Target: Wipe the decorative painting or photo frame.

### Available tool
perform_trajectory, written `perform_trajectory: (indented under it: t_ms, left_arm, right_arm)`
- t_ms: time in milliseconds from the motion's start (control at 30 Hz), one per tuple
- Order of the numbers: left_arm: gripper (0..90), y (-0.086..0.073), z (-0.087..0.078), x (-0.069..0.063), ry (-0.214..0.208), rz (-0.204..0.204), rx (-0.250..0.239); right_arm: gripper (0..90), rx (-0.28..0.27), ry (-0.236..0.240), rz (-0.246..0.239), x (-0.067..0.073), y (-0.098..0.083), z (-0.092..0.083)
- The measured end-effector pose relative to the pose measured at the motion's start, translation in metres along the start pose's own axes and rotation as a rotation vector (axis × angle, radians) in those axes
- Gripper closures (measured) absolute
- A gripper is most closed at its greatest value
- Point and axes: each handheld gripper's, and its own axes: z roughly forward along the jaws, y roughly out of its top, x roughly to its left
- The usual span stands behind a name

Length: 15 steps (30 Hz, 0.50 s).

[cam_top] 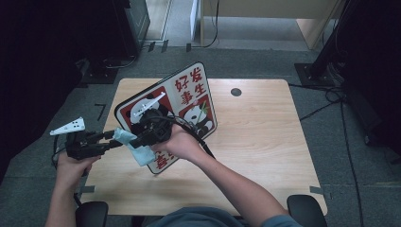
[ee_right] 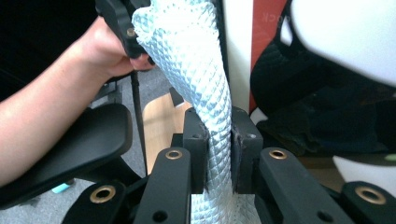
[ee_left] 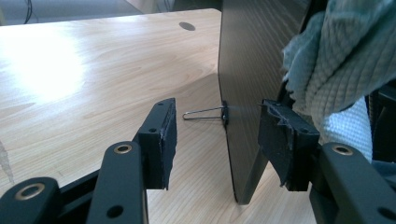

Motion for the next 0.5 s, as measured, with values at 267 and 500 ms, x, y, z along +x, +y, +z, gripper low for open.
perform_trajectory:
  t_ms: [267, 500]
  left_arm:
    - [56.3, 0.001, -0.002, -0.004, -0.019, 0.008, -0.007]
    - [60.0, 0.002, -0.002, -0.013, -0.023, 0.026, -0.005]
  right_arm:
    - [79.9, -0.015, 0.009, -0.017, 0.002, 0.015, -0.010]
    - [79.9, -0.027, 0.019, -0.024, 0.004, 0.027, -0.018]
